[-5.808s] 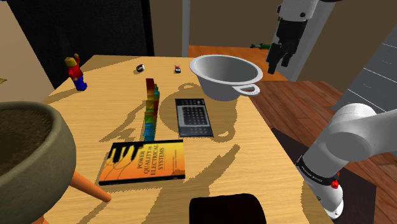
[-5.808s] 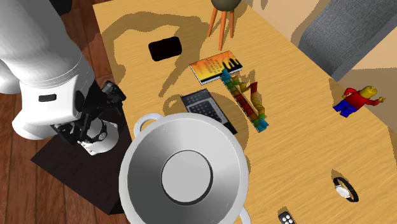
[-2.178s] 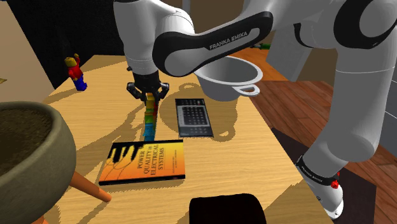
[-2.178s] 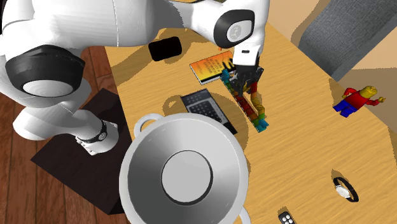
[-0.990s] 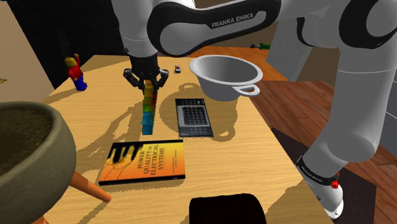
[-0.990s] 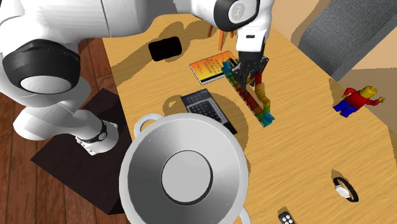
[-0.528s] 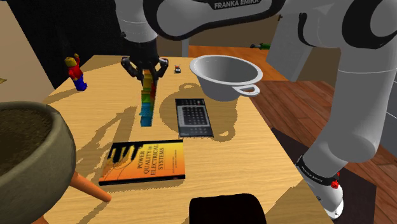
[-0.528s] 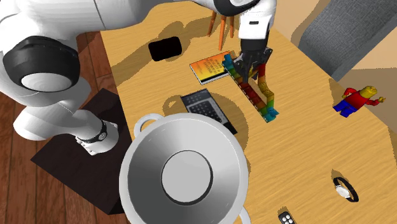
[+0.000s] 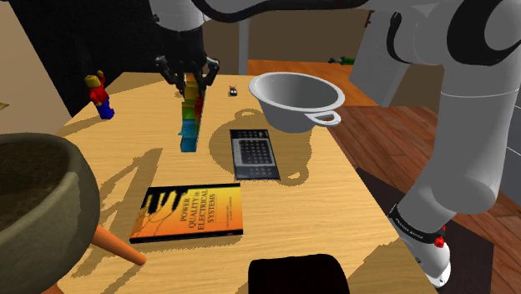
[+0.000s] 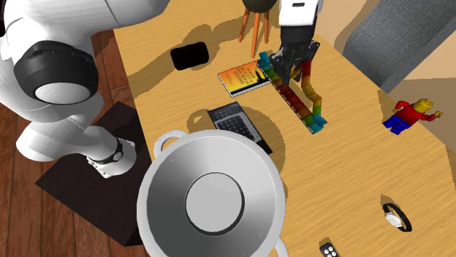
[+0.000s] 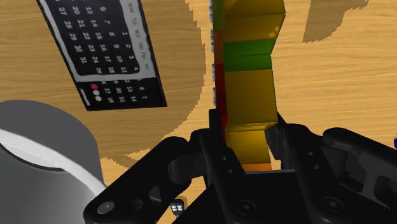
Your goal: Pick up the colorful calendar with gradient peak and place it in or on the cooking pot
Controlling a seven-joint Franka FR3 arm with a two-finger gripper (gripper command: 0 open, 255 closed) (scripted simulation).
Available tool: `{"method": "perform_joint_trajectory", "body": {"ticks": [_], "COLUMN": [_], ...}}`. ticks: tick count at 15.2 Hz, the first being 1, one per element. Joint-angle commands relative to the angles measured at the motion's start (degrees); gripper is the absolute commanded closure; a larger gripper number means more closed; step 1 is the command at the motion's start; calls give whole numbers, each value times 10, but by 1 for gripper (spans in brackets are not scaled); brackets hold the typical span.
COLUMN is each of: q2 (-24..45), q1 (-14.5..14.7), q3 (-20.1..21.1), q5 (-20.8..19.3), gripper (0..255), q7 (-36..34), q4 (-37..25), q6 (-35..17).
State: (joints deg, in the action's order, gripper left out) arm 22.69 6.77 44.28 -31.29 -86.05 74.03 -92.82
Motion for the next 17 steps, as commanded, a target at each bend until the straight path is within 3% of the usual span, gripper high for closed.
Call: {"method": "perform_joint_trajectory", "body": {"ticks": [1,15,17], "q2": [6,67,3], "q1": [8,94,19], "q3": [-1,-18,-1], "q5": [-3,-49,-6], "gripper": [255,255,255], "q7": [5,42,50], "q4": [-25,-231,-130], "q6": [19,157,113]}}
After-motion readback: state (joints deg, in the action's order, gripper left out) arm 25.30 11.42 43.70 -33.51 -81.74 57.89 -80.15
